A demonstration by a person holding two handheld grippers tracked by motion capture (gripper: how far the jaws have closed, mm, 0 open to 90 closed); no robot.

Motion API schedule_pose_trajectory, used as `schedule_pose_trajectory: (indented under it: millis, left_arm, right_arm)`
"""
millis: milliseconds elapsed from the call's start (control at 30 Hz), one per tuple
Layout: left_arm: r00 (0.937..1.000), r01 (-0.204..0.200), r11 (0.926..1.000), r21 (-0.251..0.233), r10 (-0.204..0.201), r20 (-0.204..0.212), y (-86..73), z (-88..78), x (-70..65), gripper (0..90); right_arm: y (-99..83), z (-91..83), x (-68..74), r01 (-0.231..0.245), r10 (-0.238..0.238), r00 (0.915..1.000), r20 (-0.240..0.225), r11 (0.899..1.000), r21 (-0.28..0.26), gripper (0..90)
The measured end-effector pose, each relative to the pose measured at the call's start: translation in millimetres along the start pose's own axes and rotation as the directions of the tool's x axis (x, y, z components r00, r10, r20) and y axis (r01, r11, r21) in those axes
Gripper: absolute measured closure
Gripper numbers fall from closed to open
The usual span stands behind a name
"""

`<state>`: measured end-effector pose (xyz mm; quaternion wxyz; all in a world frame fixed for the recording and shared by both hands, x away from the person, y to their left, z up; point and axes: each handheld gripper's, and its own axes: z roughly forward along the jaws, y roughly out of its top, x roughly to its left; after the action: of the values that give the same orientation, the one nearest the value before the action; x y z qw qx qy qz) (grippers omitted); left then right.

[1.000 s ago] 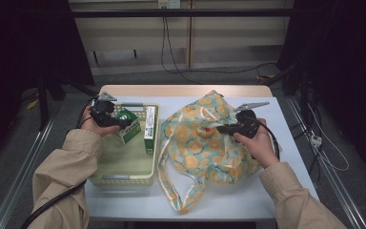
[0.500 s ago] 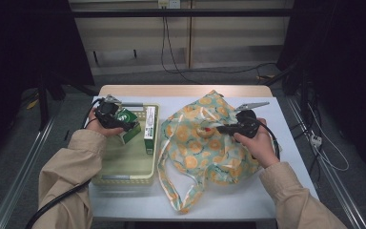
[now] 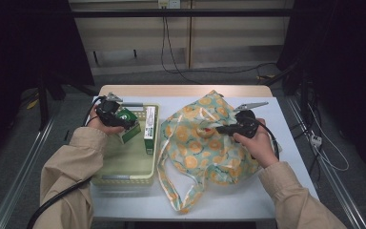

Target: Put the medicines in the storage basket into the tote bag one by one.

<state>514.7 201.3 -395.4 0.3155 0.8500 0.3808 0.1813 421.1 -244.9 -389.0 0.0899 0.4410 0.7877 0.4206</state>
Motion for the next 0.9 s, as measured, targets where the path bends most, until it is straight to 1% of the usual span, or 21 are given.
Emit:
schedule_pose_trajectory:
  millis: [67,100,133,167,200,233,267,300,367,400,467,500,567,600,667,700,733,800,833,867,900]
  left_arm:
    - [0.9998,0.015,0.9994,0.030,-0.016,0.008,-1.1,4.4,-1.1,6.1]
    - [0.9999,0.003,0.9989,0.047,-0.004,0.015,-2.1,6.9,-2.8,6.1]
    - [0.9999,-0.006,0.9983,0.057,0.005,0.010,-2.7,8.8,-4.4,4.1]
    - [1.0000,-0.009,0.9980,0.063,0.009,-0.003,-3.2,9.6,-5.6,3.8]
    - [1.0000,-0.007,0.9972,0.074,0.008,-0.004,-3.6,9.6,-6.2,4.1]
    - [0.9999,-0.011,0.9968,0.079,0.012,-0.005,-4.2,9.2,-6.0,5.4]
    - [1.0000,0.009,0.9973,0.073,-0.009,0.002,-5.0,9.3,-7.0,7.9]
    - [0.9999,0.009,0.9971,0.076,-0.009,0.006,-5.2,8.3,-6.8,10.6]
    - [0.9999,0.012,0.9964,0.084,-0.012,0.007,-5.0,6.4,-8.6,12.8]
    - [1.0000,0.006,0.9956,0.094,-0.006,0.002,-4.7,5.0,-8.6,14.2]
    - [0.9995,0.030,0.9947,0.098,-0.031,0.007,-4.2,2.6,-9.5,15.8]
    - [0.9997,0.024,0.9938,0.108,-0.025,0.008,-3.5,0.5,-9.4,16.5]
    - [0.9996,0.027,0.9929,0.116,-0.028,0.010,-2.3,-3.3,-11.1,17.0]
    - [0.9992,0.029,0.9929,0.115,-0.032,0.023,-1.3,-5.9,-12.1,17.1]
    - [0.9987,0.031,0.9948,0.097,-0.034,0.037,1.3,-11.7,-14.3,17.2]
    - [0.9977,0.045,0.9953,0.085,-0.049,0.047,3.2,-14.7,-16.3,17.3]
    - [0.9979,0.033,0.9957,0.086,-0.038,0.052,6.0,-19.2,-17.0,17.3]
    - [0.9977,0.034,0.9971,0.067,-0.038,0.056,12.1,-27.5,-20.6,17.3]
    - [0.9978,0.025,0.9973,0.069,-0.029,0.060,15.7,-32.4,-21.8,17.3]
    - [0.9973,0.026,0.9975,0.067,-0.030,0.067,19.1,-36.9,-23.7,17.2]
    - [0.9966,0.035,0.9977,0.058,-0.039,0.072,22.3,-41.6,-25.8,17.2]
  right_arm:
    - [0.1,-0.6,-0.3,-0.001,0.001,1.0000,0.000,1.000,-0.001,87.6]
    - [0.1,-1.1,-0.5,-0.002,0.002,1.0000,0.000,1.000,-0.001,87.6]
    - [0.2,-1.6,-0.7,-0.002,0.002,1.0000,0.001,1.000,-0.005,87.6]
    - [0.2,-2.2,-1.0,-0.002,0.002,1.0000,0.002,1.000,-0.005,87.6]
    - [0.0,-2.7,-1.0,-0.002,0.002,1.0000,0.003,1.000,-0.005,87.6]
    - [-0.3,-3.1,-1.1,-0.003,0.003,1.0000,0.003,1.000,-0.005,87.6]
    - [-0.7,-3.4,-1.2,-0.001,0.001,1.0000,0.004,1.000,-0.005,87.6]
    - [-1.0,-3.6,-1.2,-0.002,0.002,1.0000,0.003,1.000,-0.006,87.6]
    - [-1.7,-4.2,-1.9,-0.005,0.005,1.0000,0.003,1.000,-0.006,87.6]
    - [-2.2,-4.3,-2.3,-0.005,0.005,1.0000,0.004,1.000,-0.006,87.6]
    - [-2.9,-4.4,-2.8,-0.008,0.008,1.0000,0.005,1.000,-0.008,87.6]
    - [-3.2,-4.5,-3.1,-0.008,0.008,1.0000,0.004,1.000,-0.009,87.6]
    - [-3.6,-4.5,-3.1,-0.007,0.008,1.0000,0.006,1.000,-0.009,87.6]
    - [-3.6,-4.7,-3.1,-0.009,0.009,0.9999,0.006,1.000,-0.009,87.6]
    - [-3.4,-4.7,-3.2,-0.009,0.009,0.9999,0.006,1.000,-0.010,87.6]
    - [-3.3,-4.9,-3.3,-0.010,0.010,0.9999,0.007,1.000,-0.011,87.6]
    - [-3.2,-5.0,-3.5,-0.008,0.008,0.9999,0.008,1.000,-0.013,87.6]
    - [-3.4,-4.9,-3.6,-0.009,0.009,0.9999,0.009,1.000,-0.014,87.6]
    - [-3.5,-4.8,-3.6,-0.011,0.011,0.9999,0.010,1.000,-0.011,87.6]
    - [-3.7,-4.5,-3.8,-0.011,0.011,0.9999,0.010,1.000,-0.012,87.6]
    - [-3.7,-4.2,-3.9,-0.012,0.012,0.9999,0.011,1.000,-0.012,87.6]
